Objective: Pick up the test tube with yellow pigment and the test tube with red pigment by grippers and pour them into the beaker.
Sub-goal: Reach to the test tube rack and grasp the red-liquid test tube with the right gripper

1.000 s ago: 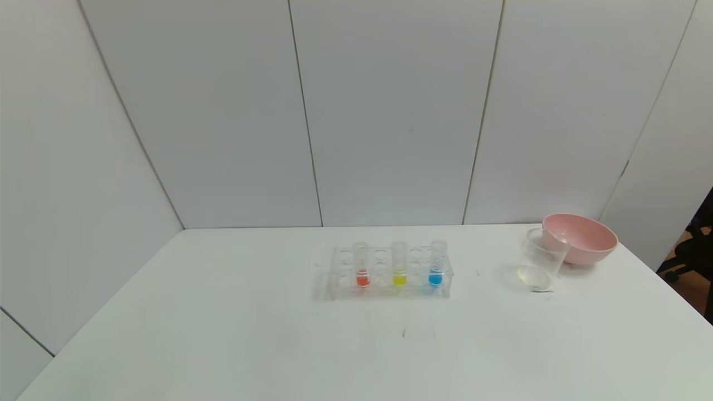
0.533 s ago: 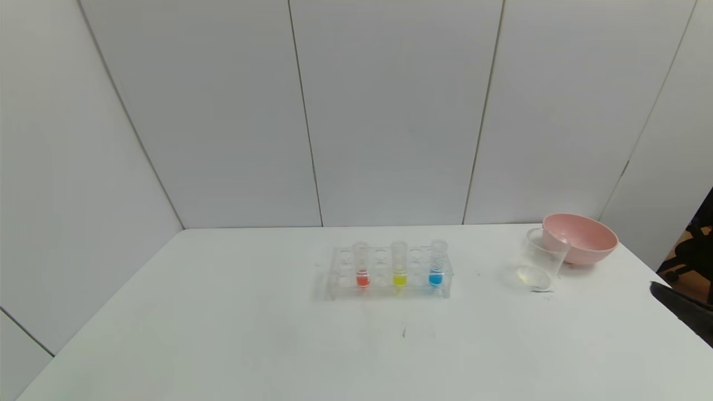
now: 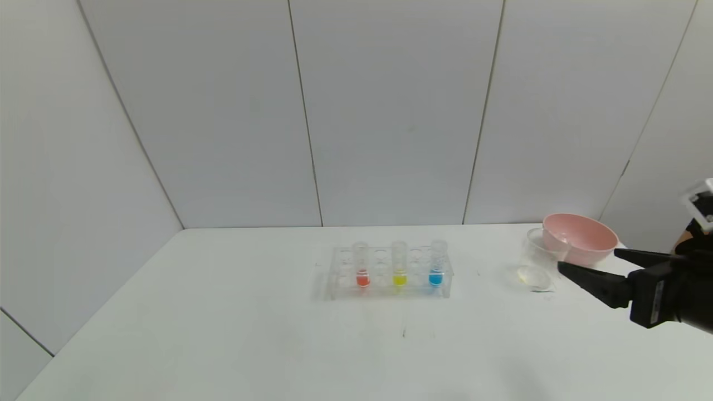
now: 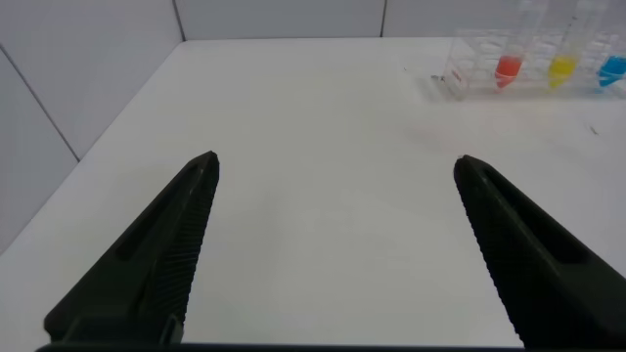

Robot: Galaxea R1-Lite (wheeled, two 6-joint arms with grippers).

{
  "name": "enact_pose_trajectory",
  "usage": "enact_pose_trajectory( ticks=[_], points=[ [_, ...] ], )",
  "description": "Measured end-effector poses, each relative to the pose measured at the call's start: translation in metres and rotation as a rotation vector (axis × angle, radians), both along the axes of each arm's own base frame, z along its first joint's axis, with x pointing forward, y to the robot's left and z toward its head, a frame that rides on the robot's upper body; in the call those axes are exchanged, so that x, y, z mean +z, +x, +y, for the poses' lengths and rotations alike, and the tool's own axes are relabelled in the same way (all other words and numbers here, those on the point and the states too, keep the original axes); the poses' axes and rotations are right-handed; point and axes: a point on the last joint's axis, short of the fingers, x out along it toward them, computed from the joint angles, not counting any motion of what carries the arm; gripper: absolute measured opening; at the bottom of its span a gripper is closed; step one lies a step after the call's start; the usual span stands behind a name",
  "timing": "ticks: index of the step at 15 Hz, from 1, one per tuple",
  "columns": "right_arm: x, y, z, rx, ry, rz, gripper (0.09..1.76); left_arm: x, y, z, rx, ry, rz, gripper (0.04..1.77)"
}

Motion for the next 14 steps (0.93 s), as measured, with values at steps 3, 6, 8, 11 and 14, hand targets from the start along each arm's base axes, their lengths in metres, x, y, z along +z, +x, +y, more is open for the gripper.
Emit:
enact_pose_trajectory(
  ticks=[3, 6, 8, 11, 14],
  points=[
    [-0.011, 0.002, 0.034, 0.046, -0.012, 0.058, 1.71, 0.000, 0.000, 0.000, 0.000, 0.000, 0.000, 1.72],
    [-0.020, 0.002, 0.076, 0.075, -0.032, 0.081, 1.71, 0.000, 0.000, 0.000, 0.000, 0.000, 0.000, 1.72],
    [-0.025, 0.006, 0.100, 0.071, -0.035, 0.063, 1.71, 0.000, 0.000, 0.000, 0.000, 0.000, 0.000, 1.72],
    [-0.033, 0.018, 0.135, 0.050, -0.053, 0.033, 1.71, 0.000, 0.000, 0.000, 0.000, 0.000, 0.000, 1.72],
    [-0.044, 0.028, 0.165, 0.026, -0.089, 0.026, 1.71, 0.000, 0.000, 0.000, 0.000, 0.000, 0.000, 1.72]
  ],
)
